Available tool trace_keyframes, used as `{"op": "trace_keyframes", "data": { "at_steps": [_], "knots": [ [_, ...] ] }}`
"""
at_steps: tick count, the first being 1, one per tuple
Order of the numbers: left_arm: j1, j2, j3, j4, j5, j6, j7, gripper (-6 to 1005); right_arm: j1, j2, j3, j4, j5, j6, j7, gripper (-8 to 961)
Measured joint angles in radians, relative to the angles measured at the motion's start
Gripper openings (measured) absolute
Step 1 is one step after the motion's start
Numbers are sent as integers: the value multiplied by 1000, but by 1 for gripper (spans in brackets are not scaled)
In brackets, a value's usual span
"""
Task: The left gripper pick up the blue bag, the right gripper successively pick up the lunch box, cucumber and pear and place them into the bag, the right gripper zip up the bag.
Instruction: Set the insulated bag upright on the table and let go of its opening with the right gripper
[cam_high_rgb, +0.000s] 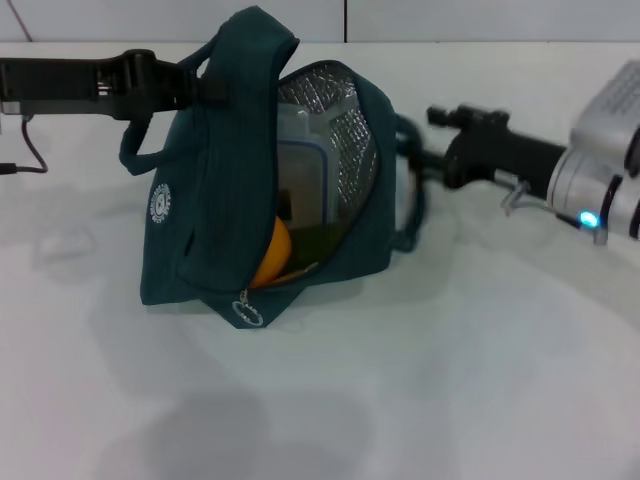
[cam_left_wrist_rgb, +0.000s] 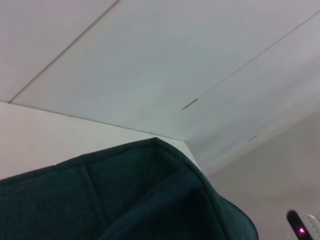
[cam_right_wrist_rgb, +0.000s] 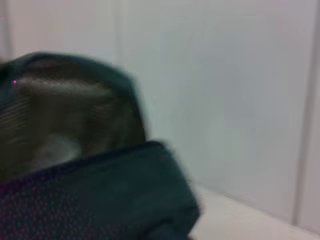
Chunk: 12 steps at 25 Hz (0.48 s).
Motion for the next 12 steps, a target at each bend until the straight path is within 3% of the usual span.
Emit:
{"op": "trace_keyframes", "data": {
  "at_steps": [5, 9, 10, 11, 12],
  "knots": [
    [5, -1, 0, 0, 0, 1, 3, 53, -8, 0, 64, -23, 183, 3, -131, 611],
    [24, -2, 3, -2, -1, 10, 3, 53, -61, -1, 64, -26, 376, -160, -297, 609],
    [35, -5, 1, -10, -2, 32, 3, 53, -67, -1, 62, -26, 383, -187, -305, 609],
    [39, -7, -1, -14, -3, 43, 3, 53, -101, -2, 41, -32, 387, -301, -318, 609],
    [44, -10, -2, -22, -9, 61, 3, 53, -101, -2, 41, -32, 387, -301, -318, 609]
  ]
}}
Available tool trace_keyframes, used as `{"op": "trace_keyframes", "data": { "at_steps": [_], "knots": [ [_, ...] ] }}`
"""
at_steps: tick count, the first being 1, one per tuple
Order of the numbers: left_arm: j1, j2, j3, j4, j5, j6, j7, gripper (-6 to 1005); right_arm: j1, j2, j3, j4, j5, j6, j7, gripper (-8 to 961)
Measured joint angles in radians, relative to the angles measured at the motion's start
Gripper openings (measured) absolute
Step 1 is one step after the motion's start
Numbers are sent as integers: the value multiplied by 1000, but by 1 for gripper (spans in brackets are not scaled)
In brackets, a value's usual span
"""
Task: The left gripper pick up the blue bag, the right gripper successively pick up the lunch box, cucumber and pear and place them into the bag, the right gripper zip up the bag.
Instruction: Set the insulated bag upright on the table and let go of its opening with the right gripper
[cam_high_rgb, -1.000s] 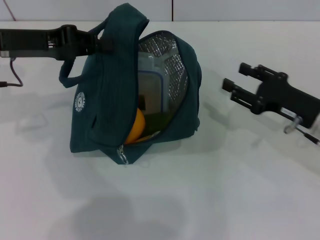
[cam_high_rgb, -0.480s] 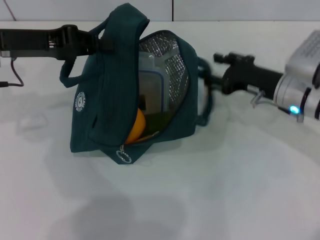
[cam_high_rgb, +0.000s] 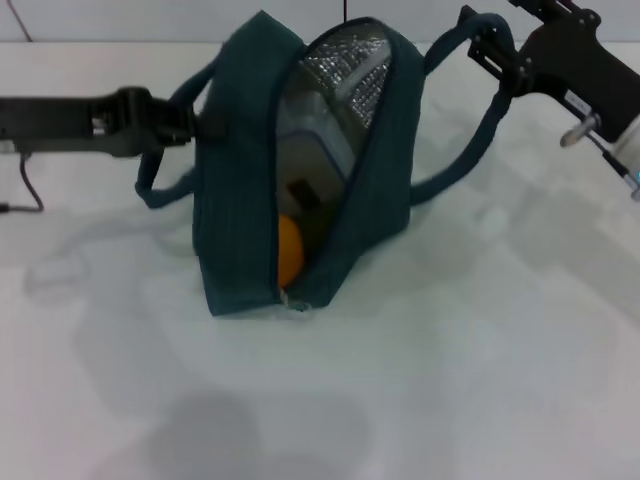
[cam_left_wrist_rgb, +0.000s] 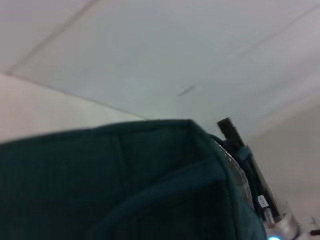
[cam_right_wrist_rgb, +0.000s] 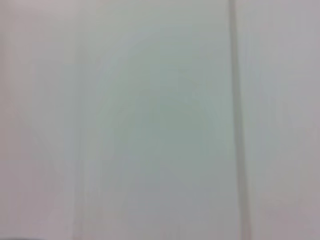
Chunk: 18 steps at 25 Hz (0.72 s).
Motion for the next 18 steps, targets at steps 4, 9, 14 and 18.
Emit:
{"op": "trace_keyframes", "data": {
  "at_steps": [4, 9, 14, 18],
  "knots": [
    [27, -17, 0, -27, -35, 72, 8, 53, -90, -5, -55, -49, -2, -168, -3, 609],
    [51, -41, 8, -57, -44, 110, 20, 53, -231, -16, -51, -141, -10, -337, -10, 610],
    [65, -55, 4, -69, -46, 137, 20, 54, -306, -29, -48, -204, -16, -428, 15, 610],
    [61, -66, 9, -70, -67, 167, 14, 54, -328, -40, -47, -211, -22, -466, 37, 610]
  ]
}}
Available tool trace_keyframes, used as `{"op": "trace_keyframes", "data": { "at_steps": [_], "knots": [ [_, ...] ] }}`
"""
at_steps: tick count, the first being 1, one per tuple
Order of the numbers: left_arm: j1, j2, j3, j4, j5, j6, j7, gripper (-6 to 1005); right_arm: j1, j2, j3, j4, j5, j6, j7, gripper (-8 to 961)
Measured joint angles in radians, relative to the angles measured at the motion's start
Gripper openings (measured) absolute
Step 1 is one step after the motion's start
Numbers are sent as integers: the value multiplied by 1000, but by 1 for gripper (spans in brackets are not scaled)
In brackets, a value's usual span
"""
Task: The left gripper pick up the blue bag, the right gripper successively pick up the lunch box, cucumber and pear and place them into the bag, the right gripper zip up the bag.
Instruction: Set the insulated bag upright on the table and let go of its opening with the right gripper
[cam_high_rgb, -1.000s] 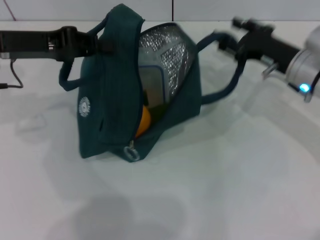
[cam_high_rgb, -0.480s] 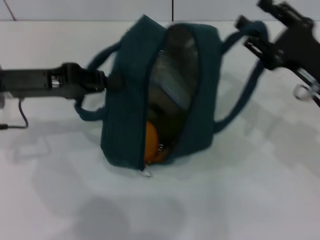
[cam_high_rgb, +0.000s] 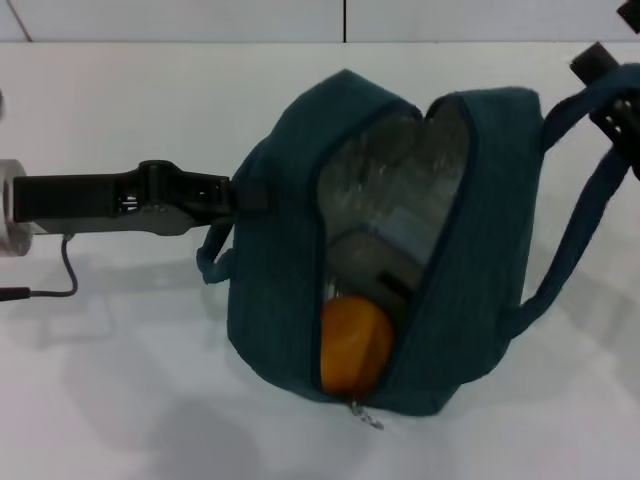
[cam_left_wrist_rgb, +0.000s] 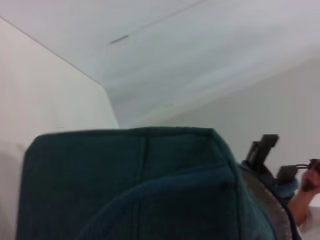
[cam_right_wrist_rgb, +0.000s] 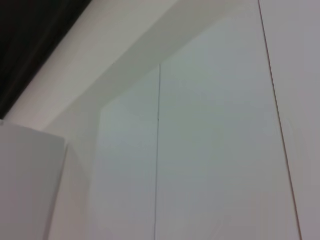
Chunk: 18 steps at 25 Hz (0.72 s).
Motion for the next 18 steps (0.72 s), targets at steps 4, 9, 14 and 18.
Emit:
{"op": "trace_keyframes", "data": {
  "at_steps": [4, 9, 14, 18],
  "knots": [
    [-8, -9, 1, -29, 28, -30, 19, 54, 18, -4, 1, 32, -22, 124, 26, 609],
    [-25, -9, 1, -72, 40, -56, 52, 54, 69, -2, 0, 87, -42, 222, 60, 609],
    [-32, -14, 1, -78, 56, -91, 75, 54, 102, -12, 6, 86, -89, 282, 133, 609],
    [-36, -15, 1, -78, 58, -102, 86, 54, 123, -28, 11, 77, -141, 295, 186, 610]
  ]
}}
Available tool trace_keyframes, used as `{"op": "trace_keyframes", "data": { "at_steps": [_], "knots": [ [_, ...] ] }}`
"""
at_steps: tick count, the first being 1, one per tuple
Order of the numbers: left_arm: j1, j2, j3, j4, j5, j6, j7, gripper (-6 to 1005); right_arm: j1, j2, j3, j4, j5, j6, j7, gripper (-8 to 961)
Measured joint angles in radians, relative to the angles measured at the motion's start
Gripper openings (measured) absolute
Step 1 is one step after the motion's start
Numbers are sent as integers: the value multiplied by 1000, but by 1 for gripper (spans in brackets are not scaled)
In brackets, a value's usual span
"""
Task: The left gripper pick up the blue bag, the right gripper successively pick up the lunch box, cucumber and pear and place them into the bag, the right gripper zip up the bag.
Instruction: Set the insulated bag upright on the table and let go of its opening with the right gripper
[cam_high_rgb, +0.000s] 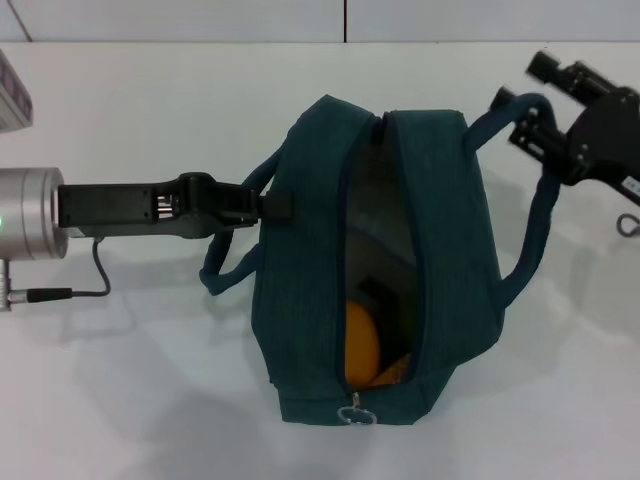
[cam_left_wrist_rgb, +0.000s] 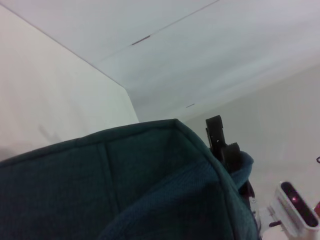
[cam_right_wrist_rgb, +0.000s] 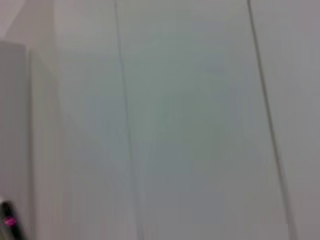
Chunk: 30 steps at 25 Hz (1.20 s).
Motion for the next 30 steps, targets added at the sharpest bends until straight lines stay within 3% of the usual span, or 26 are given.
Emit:
{"op": "trace_keyframes", "data": {
  "at_steps": [5, 9, 12, 15, 21, 30],
  "knots": [
    [0, -1, -4, 0, -2, -3, 15, 54, 20, -20, 3, 9, -116, -46, 99, 610],
    [-1, 0, -6, 0, -5, -11, 20, 54, -2, -24, 41, 5, -131, -190, 98, 610],
    [-1, 1, -6, 0, -6, -12, 27, 54, -9, -45, 66, 10, -132, -230, 149, 610],
    [-1, 1, -6, 0, -6, -12, 29, 54, -14, -58, 89, 27, -134, -216, 217, 610],
    [-6, 2, -7, 0, -7, -14, 29, 54, 1, -62, 132, 46, -158, -139, 259, 609],
    [-9, -11, -9, 0, -80, -28, 36, 54, 136, -73, 141, 45, -212, 34, 312, 609]
  ]
}}
